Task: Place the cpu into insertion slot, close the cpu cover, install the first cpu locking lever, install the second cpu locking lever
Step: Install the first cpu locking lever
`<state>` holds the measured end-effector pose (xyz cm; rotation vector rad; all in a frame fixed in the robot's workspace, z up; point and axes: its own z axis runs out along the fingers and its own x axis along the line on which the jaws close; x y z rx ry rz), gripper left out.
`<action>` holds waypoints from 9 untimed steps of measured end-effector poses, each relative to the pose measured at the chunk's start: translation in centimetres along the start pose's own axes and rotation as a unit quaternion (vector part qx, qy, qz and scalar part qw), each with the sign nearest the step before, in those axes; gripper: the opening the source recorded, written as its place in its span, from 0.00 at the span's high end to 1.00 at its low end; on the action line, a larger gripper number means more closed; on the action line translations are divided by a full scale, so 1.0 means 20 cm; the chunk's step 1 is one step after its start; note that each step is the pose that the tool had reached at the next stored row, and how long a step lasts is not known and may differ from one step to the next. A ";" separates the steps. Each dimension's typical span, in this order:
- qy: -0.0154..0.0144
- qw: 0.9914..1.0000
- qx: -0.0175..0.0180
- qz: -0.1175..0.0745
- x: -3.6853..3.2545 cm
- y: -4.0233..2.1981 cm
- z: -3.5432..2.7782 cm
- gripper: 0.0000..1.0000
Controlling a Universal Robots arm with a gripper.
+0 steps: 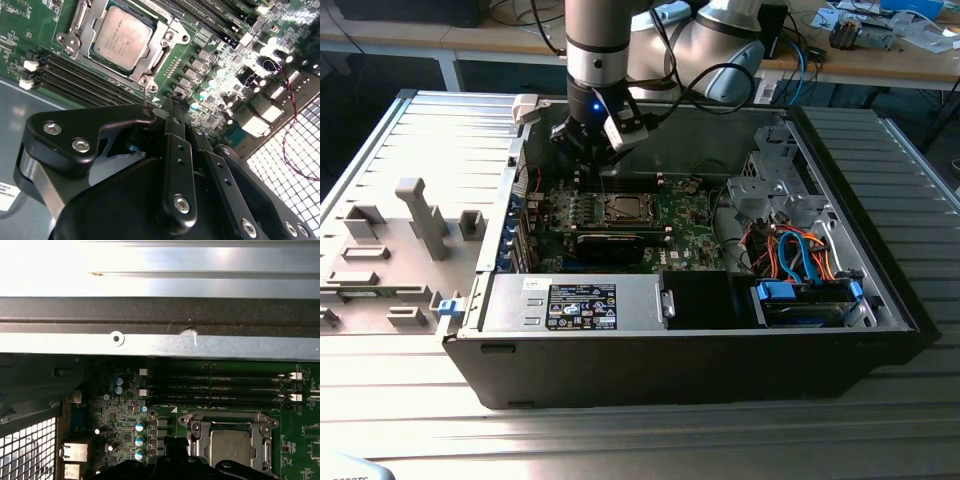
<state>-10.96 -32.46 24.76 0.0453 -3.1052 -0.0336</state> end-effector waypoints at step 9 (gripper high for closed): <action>0.000 1.000 0.000 0.000 0.020 0.009 0.001 0.89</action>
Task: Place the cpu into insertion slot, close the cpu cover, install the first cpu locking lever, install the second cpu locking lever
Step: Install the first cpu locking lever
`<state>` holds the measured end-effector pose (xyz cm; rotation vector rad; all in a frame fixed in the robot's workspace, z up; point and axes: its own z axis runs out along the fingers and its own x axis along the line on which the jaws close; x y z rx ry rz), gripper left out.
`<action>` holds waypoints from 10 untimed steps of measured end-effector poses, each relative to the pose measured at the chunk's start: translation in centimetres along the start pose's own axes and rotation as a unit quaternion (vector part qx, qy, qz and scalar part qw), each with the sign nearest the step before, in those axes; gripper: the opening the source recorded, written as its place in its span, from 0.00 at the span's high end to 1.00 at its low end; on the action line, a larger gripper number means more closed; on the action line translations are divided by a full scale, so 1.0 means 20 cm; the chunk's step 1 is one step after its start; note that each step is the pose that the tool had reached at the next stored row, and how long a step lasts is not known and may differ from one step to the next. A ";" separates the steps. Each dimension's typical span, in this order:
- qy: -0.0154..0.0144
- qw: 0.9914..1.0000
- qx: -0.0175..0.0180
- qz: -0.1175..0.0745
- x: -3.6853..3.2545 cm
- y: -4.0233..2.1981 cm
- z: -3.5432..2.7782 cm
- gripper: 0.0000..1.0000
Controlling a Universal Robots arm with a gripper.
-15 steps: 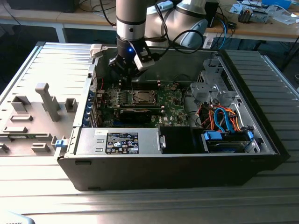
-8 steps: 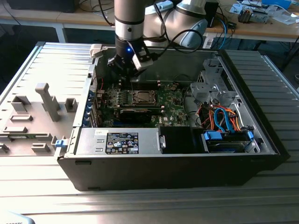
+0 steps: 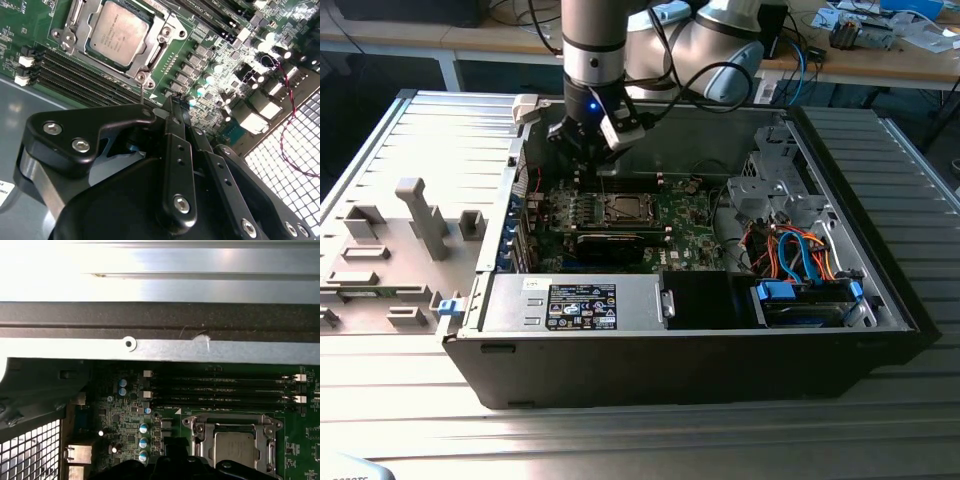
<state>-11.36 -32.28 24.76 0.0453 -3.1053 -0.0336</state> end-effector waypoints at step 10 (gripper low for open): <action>0.000 1.000 0.000 0.000 0.021 0.012 0.001 0.89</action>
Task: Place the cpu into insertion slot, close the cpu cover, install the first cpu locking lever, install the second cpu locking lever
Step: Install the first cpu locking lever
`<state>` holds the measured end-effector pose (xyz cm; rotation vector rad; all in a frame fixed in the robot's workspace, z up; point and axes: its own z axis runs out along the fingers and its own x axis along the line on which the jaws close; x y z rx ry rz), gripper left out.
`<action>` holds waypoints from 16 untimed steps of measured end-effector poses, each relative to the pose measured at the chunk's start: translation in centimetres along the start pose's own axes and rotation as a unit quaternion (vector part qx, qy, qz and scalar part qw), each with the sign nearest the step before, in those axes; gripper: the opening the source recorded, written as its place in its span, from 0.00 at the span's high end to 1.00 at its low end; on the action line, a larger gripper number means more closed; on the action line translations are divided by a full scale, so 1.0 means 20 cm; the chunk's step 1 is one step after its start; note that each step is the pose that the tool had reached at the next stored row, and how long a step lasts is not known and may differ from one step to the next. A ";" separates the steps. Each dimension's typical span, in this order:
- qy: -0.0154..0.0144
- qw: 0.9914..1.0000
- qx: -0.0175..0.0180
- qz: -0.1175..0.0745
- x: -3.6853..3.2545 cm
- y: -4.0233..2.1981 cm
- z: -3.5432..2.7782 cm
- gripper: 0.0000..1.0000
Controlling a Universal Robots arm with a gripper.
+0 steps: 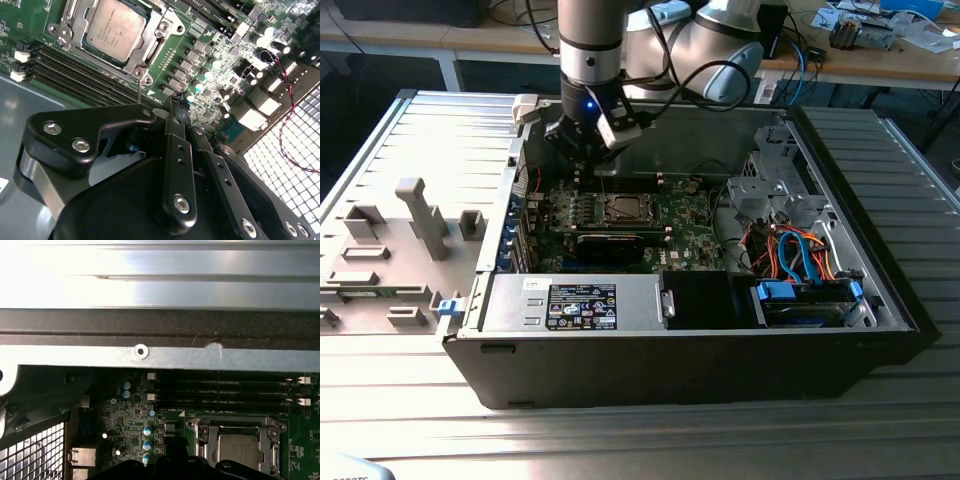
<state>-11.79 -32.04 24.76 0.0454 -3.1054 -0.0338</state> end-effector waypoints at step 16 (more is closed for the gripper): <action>0.000 1.000 0.000 0.000 0.002 0.053 -0.060 0.89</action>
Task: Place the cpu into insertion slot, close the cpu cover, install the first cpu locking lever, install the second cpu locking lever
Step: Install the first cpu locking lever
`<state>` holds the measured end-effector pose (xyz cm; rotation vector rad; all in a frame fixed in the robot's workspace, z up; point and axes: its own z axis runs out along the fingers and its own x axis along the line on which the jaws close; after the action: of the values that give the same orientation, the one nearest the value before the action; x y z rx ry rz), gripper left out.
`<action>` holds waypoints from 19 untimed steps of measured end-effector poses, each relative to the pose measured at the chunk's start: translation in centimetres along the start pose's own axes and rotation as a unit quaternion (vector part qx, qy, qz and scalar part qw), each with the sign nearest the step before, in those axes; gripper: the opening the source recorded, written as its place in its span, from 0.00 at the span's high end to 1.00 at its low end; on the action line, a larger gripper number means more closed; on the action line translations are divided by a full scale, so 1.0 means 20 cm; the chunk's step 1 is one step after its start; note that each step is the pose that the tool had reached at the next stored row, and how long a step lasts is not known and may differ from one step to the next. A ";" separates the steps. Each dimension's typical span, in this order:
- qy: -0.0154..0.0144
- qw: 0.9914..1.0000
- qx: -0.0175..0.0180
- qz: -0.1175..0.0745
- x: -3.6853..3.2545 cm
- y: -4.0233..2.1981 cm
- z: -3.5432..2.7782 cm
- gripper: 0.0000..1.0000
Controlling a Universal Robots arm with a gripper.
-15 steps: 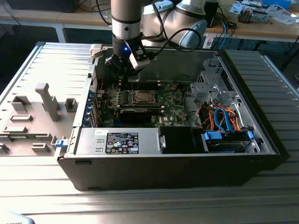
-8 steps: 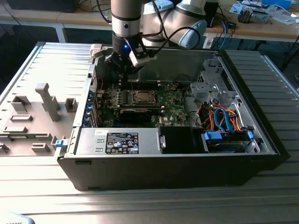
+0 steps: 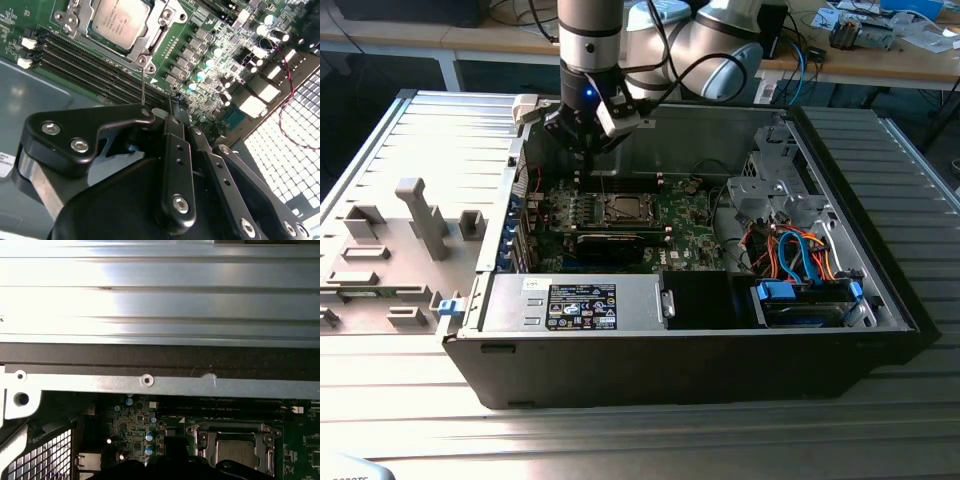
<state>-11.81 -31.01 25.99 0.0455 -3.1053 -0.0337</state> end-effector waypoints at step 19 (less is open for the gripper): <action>0.000 1.000 0.000 0.000 -0.036 0.023 -0.022 0.89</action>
<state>-11.08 -30.54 26.41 0.0465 -3.1053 -0.0325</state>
